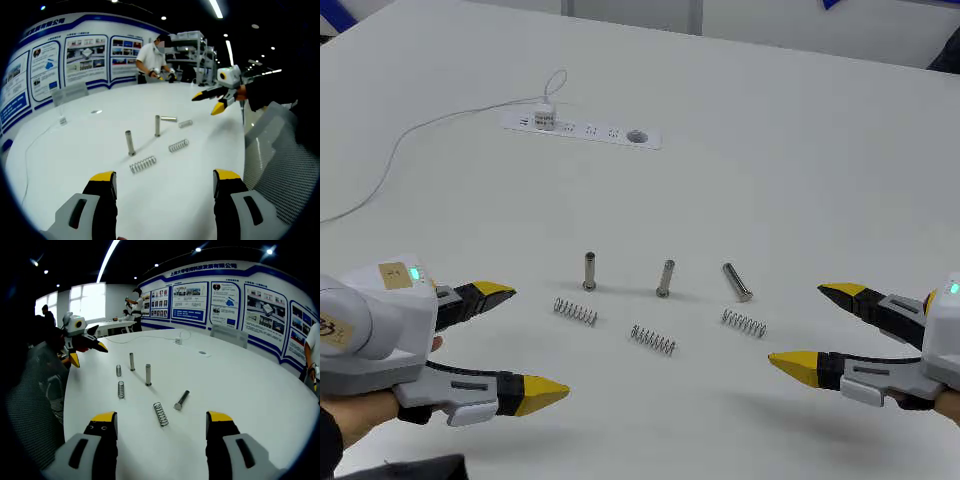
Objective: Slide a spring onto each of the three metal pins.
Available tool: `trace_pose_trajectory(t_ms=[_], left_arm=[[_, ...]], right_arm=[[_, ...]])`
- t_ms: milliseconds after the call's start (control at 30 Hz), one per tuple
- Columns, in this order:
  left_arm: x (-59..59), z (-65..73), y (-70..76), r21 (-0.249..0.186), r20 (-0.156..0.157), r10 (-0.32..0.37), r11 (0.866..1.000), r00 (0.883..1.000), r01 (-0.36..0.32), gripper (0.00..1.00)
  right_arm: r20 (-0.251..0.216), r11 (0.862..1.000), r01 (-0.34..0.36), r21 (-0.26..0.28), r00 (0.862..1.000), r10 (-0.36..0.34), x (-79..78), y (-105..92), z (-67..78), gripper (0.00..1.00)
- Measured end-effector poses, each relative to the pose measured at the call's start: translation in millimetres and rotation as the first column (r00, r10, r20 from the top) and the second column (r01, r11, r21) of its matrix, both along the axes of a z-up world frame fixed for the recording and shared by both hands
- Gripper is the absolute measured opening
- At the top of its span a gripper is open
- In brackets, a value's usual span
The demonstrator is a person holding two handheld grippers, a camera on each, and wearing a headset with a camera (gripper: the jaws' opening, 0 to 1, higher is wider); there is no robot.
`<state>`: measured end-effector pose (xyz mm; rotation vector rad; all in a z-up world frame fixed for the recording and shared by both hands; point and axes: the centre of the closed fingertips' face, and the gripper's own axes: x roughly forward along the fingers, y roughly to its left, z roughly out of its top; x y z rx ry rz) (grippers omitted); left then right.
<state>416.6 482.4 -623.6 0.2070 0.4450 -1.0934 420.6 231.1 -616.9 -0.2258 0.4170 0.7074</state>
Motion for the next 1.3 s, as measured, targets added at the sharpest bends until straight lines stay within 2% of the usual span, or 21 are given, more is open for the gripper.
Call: trace_pose_trajectory(t_ms=[1033,1300], left_arm=[[-0.9,-0.5,-0.1,0.007,0.001,-0.001,1.000,1.000,0.001,0.80],[-0.7,0.5,-0.6,0.005,0.004,-0.001,1.000,1.000,0.001,0.80]], right_arm=[[-0.020,0.999,0.042,-0.007,0.999,-0.042,6.1,-7.0,3.7,0.68],[-0.033,0.998,0.058,-0.023,0.998,-0.058,13.7,-7.6,8.7,0.63]])
